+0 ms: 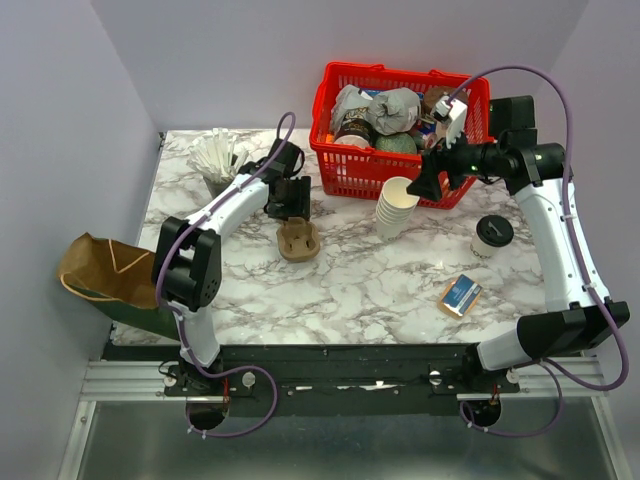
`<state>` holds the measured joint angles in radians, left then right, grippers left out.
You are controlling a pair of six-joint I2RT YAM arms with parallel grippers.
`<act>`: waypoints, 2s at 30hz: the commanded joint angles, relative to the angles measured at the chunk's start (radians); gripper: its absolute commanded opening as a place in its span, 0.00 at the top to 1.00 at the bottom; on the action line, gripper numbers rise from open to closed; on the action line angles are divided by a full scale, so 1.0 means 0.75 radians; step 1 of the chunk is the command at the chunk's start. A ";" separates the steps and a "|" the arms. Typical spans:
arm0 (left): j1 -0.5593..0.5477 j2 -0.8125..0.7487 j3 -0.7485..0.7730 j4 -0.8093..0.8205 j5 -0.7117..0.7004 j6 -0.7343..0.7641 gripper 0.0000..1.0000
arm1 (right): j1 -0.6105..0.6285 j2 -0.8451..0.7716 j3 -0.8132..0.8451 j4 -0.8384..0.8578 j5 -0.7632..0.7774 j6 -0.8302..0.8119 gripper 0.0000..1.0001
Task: Pack the takeout coffee
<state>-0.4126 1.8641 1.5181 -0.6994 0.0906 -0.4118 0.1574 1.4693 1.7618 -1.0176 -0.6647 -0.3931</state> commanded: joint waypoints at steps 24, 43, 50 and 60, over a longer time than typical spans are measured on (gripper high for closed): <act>-0.010 0.063 0.066 -0.049 -0.096 -0.075 0.38 | 0.005 -0.043 -0.054 0.019 0.033 -0.028 0.08; -0.012 0.083 0.087 -0.059 -0.111 -0.079 0.41 | 0.005 -0.040 -0.058 0.025 0.040 -0.034 0.08; -0.014 0.088 0.081 -0.070 -0.111 -0.075 0.41 | 0.005 -0.045 -0.069 0.025 0.042 -0.038 0.07; -0.025 0.104 0.097 -0.074 -0.164 -0.058 0.46 | 0.005 -0.043 -0.069 0.025 0.040 -0.040 0.07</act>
<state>-0.4221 1.9198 1.5593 -0.7395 0.0078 -0.4576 0.1574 1.4509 1.7161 -1.0142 -0.6441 -0.4126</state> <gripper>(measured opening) 0.550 0.924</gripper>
